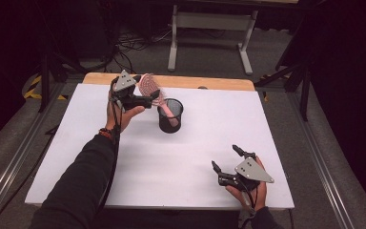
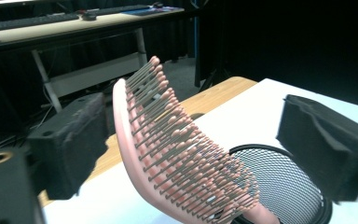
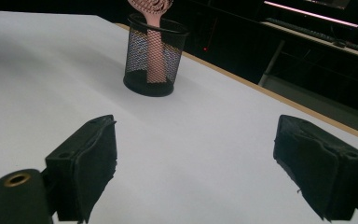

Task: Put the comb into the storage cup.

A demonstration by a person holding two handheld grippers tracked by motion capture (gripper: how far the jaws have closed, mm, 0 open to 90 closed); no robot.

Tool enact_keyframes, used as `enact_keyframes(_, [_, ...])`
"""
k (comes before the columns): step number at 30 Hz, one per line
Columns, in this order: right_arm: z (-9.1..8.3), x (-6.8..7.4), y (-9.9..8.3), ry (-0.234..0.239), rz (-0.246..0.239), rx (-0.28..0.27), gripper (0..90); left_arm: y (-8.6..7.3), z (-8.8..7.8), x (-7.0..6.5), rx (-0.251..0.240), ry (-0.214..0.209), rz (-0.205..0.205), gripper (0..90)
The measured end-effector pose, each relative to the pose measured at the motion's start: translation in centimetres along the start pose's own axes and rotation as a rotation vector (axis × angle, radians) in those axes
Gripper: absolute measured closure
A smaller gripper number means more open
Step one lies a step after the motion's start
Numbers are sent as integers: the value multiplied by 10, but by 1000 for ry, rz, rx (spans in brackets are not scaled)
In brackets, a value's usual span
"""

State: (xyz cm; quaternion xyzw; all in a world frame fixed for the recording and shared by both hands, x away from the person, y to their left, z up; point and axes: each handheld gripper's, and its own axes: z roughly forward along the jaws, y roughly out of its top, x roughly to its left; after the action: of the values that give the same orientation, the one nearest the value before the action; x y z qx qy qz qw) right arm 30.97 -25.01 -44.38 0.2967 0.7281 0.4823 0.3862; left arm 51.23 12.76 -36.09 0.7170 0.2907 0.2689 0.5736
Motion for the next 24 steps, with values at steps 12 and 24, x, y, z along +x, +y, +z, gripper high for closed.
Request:
enact_keyframes(12, [0,0,0,-4,4,-4,142,12,-10,-3,-8,-39,60,72])
enact_keyframes(24, [-1,0,1,-6,1,-6,142,20,-19,-12,-13,-55,100,77])
